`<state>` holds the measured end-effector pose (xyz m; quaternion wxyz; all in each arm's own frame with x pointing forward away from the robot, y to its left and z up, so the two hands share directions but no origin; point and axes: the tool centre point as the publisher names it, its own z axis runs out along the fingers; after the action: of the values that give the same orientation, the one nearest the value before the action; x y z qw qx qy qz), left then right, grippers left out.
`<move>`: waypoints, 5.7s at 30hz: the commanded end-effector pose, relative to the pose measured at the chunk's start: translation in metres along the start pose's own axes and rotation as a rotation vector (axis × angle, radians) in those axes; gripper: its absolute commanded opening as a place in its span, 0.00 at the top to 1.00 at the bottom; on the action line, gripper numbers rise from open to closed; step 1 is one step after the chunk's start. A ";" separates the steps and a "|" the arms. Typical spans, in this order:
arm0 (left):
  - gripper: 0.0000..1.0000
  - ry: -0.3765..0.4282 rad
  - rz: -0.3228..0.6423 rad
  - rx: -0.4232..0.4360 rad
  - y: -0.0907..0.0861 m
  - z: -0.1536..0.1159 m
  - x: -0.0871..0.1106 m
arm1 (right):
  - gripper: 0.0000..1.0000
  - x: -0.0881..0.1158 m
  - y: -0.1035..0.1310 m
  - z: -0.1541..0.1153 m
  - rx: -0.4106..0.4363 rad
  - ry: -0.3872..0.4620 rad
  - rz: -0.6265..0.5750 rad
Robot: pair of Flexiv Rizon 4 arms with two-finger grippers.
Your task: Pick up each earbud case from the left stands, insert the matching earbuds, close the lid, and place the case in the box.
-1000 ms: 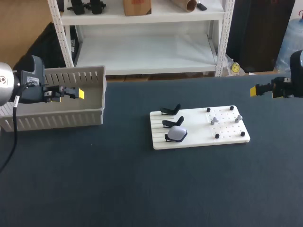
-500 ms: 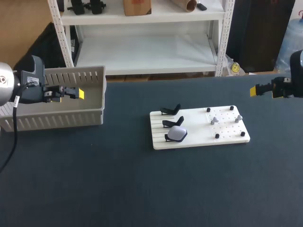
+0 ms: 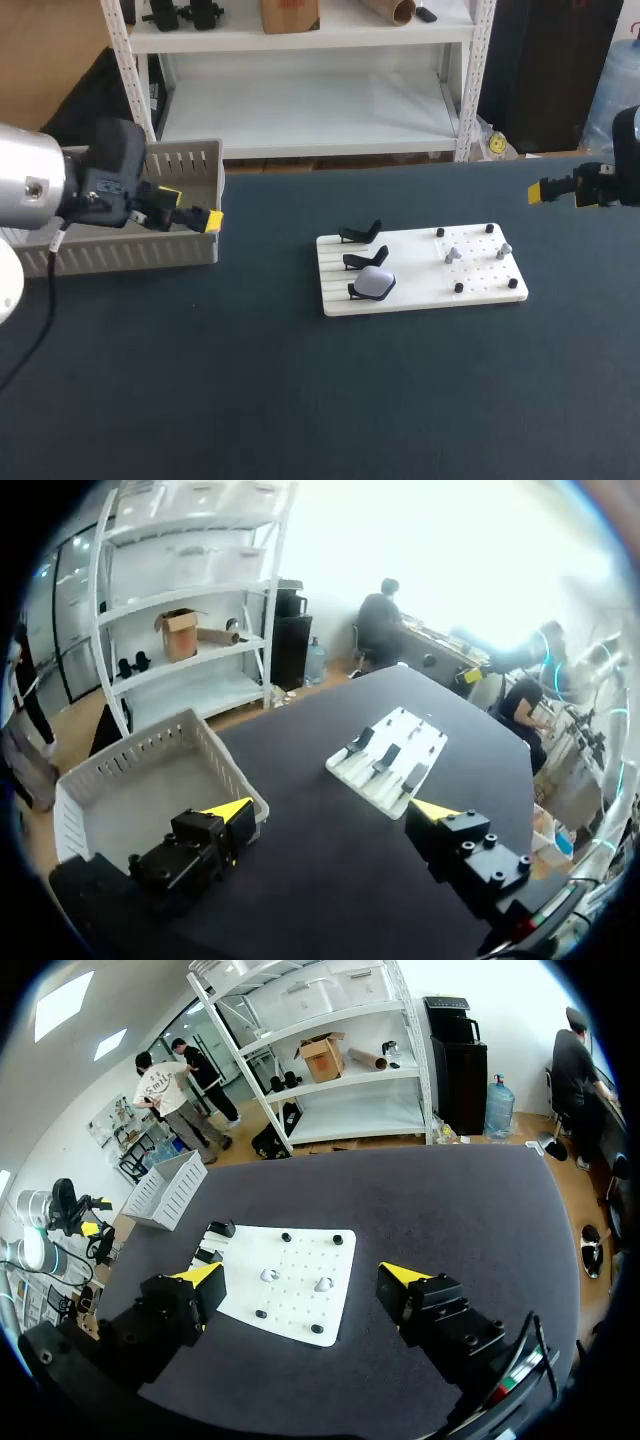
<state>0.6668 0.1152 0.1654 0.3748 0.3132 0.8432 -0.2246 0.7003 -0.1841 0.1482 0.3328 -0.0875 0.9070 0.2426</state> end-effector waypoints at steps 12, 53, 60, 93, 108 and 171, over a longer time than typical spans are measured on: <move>0.00 -0.135 0.520 0.342 -0.010 0.000 0.000 | 0.00 0.000 0.000 0.000 0.001 0.001 0.000; 0.00 -0.054 0.471 0.446 -0.130 0.162 0.022 | 0.00 0.000 0.000 0.000 0.001 0.001 0.000; 0.00 -0.051 0.460 0.441 -0.134 0.163 0.026 | 0.00 0.000 0.000 0.000 0.001 0.001 0.000; 0.00 -0.040 0.454 0.446 -0.132 0.185 0.039 | 0.00 0.000 0.000 0.000 0.001 0.001 0.000; 0.00 -0.036 0.468 0.450 -0.138 0.196 0.030 | 0.00 0.000 0.000 0.000 0.001 0.001 0.000; 1.00 -0.051 0.438 0.524 -0.133 0.222 0.041 | 0.00 0.000 0.000 0.000 0.001 0.001 0.000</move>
<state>0.6606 -0.1005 0.0189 0.3429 0.5664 0.6597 -0.3556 0.7004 -0.1840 0.1482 0.3327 -0.0875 0.9071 0.2426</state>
